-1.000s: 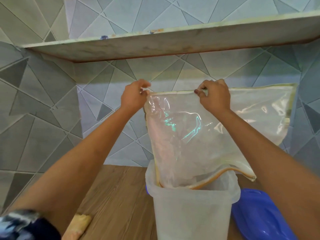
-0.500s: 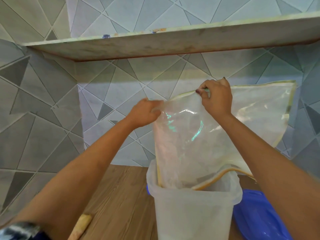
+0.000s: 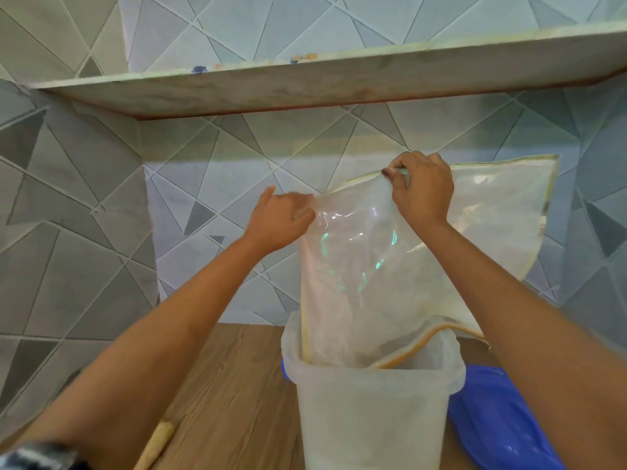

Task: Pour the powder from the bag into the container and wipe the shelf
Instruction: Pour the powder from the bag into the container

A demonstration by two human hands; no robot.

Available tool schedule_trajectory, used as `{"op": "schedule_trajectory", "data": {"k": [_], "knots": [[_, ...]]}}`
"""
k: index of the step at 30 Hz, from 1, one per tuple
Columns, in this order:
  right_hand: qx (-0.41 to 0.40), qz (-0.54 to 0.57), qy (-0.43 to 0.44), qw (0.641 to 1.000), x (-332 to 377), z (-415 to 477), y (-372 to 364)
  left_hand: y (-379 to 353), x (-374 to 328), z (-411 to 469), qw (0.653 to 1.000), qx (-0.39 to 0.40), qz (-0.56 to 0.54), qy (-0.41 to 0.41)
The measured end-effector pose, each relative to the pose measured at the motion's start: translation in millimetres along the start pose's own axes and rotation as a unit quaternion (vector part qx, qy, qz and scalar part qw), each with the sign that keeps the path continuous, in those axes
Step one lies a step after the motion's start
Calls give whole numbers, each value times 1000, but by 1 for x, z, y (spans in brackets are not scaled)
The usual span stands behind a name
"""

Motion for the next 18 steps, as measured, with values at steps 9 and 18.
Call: {"op": "schedule_trajectory", "data": {"k": [9,18], "knots": [[-11,-17,-14,1000,-6,-1,4,2,-14,7,996,65,-61,-17],[-32,-8,-12,999,-2,5,3,1,-31,24,985,132,-87,74]]}}
Point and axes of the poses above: each hand's wrist, its own z-axis towards the middle knuckle, its own y-axis out of the back of the hand, x = y × z, the point moved 3 cm from there along z, towards the middle knuckle, and after that the axes turned 13 degrees about -x, right-handed, at the moved point
